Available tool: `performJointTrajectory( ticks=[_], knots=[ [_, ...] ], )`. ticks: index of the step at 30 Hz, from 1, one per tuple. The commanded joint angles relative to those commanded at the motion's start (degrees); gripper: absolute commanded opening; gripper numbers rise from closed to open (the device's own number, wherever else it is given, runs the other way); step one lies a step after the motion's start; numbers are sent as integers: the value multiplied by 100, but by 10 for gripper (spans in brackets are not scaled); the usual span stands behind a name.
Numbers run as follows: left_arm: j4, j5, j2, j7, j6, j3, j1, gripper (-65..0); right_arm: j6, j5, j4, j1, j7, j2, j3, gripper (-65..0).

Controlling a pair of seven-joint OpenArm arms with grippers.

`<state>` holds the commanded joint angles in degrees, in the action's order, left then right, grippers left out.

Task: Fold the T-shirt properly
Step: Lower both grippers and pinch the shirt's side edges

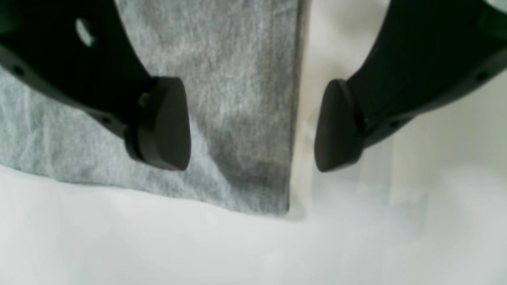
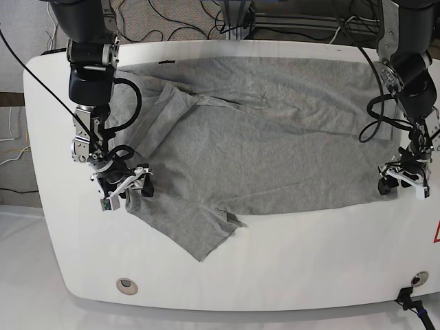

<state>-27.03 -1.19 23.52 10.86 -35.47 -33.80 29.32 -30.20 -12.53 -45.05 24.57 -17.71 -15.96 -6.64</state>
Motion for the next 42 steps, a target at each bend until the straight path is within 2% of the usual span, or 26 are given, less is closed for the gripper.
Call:
performJointTrajectory(
  ticks=[2,4,6,13,20,29,31,34,38,40,42],
  knots=[
    [0,9,0,0,-35,0,-9,-182,0,0,0,0,0,0,0,-254],
    [-9,141,0,26,-299,0,-18,-182,0,0,0,0,0,0,0,-254],
    [-9,273,0,44,-453,9,-26,-184,0,0,0,0,0,0,0,-254],
    [-9,378,-9,44,-453,18,-35,-184,0,0,0,0,0,-9,0,-254],
    [-18,809,-9,220,-453,18,-35,-184,0,0,0,-9,0,-9,0,-254],
    [-18,932,-9,229,-453,18,-35,-190,0,0,0,-9,0,-9,0,-254],
    [-18,932,-9,229,-453,18,-35,-262,0,0,0,-9,0,-9,0,-254],
    [-18,932,-9,229,-453,18,-35,-420,0,0,0,-9,0,-9,0,-254],
    [-18,932,-9,229,-453,18,-35,-596,0,0,0,-9,0,-9,0,-254],
    [-18,932,-9,229,-453,18,-35,-650,0,0,0,-9,0,-9,0,-254],
    [-26,932,-9,229,-453,18,-35,-650,0,0,0,-9,0,-9,0,-254]
  ],
)
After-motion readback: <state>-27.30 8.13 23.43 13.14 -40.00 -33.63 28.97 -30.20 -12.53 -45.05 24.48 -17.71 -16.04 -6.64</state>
